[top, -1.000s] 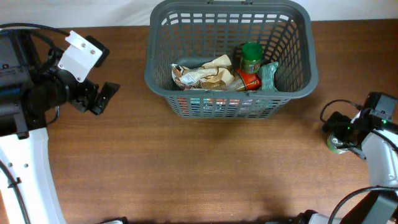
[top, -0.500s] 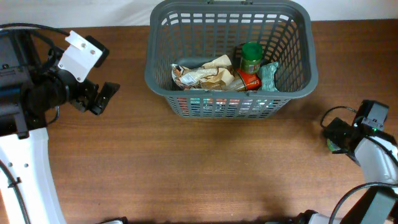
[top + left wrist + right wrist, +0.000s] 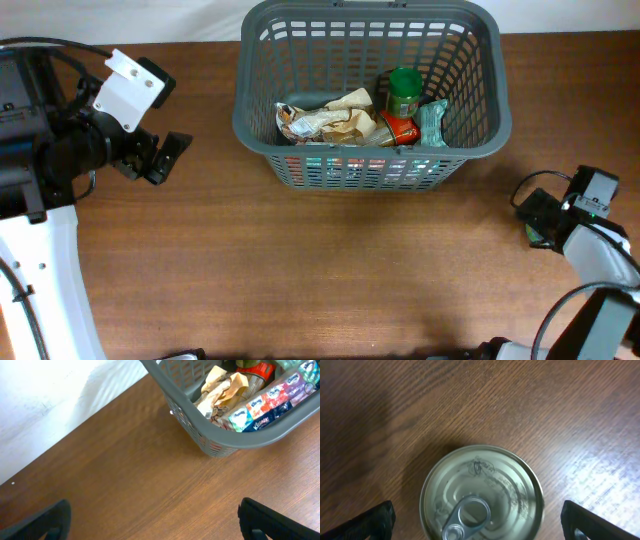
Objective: Pack container
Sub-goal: 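Move the right gripper above the silver tin can, then lower the right gripper and grasp the tin can by its rim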
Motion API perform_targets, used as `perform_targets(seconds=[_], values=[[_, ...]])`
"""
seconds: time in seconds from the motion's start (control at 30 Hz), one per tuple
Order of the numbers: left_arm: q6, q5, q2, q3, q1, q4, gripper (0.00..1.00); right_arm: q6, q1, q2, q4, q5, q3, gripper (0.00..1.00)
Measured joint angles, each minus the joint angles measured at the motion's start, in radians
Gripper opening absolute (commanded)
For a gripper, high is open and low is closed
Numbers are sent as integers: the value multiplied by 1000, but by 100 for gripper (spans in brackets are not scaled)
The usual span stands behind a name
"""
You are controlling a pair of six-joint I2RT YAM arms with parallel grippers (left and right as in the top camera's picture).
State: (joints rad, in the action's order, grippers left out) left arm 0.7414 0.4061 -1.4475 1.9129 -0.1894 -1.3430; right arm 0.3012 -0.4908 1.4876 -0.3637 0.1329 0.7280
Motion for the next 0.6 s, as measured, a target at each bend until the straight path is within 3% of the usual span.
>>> perform_targets(seconds=[0.6], values=[[0, 0, 0, 0, 0, 0, 99, 0, 0, 122, 111, -3, 0, 99]])
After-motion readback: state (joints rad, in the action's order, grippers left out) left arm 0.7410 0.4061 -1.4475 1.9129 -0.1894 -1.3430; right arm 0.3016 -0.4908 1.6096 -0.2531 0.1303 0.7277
